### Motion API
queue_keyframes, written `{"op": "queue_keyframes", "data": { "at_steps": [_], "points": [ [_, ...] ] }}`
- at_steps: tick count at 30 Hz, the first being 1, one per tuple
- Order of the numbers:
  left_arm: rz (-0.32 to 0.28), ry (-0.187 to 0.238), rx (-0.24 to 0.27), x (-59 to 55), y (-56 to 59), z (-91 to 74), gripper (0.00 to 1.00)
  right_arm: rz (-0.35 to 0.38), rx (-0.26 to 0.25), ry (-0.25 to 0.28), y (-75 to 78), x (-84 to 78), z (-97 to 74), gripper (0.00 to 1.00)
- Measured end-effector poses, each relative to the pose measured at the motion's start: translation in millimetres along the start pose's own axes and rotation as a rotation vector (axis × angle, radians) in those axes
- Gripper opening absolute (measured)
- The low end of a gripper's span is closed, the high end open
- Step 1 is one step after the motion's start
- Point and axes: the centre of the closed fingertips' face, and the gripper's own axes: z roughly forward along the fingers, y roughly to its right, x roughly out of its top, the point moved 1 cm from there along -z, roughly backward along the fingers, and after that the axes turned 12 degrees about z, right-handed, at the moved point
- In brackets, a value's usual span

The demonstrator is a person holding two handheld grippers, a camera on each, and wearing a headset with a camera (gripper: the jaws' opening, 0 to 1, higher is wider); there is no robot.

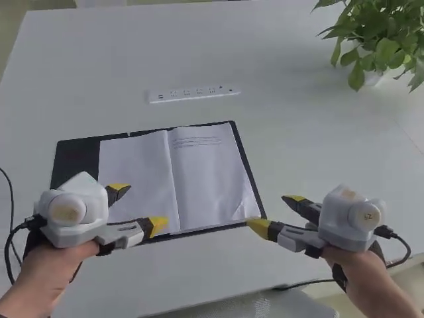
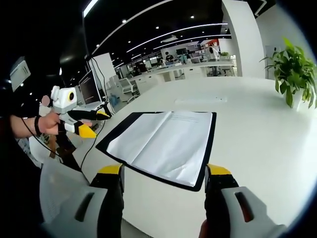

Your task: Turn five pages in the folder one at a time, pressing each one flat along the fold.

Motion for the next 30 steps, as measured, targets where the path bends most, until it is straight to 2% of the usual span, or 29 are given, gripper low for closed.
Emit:
{"op": "queue_keyframes", "data": {
  "at_steps": [9,12,17,25,27,30],
  "points": [
    [0.045,0.009,-0.065,24.9,10.4,39.0,0.62,0.015,-0.012,0.008,8.5,-0.2,-8.1,0.65],
    [0.051,0.017,-0.084,35.1,16.8,55.5,0.61,0.022,-0.011,0.011,9.8,-0.9,-9.7,0.65],
    [0.073,0.019,-0.127,43.3,31.1,80.5,0.61,0.027,-0.01,0.005,13.2,-6.5,-10.1,0.65],
    [0.076,0.001,-0.158,39.1,42.7,122.6,0.6,0.016,0.003,-0.029,16.5,-15.9,-7.8,0.65],
    [0.086,-0.012,-0.169,36.9,50.6,131.6,0.59,0.025,0.006,-0.027,19.0,-16.9,-7.7,0.64],
    [0.088,-0.038,-0.179,26.9,57.3,147.6,0.58,0.034,0.015,-0.032,19.2,-18.6,-7.1,0.64]
  ]
}}
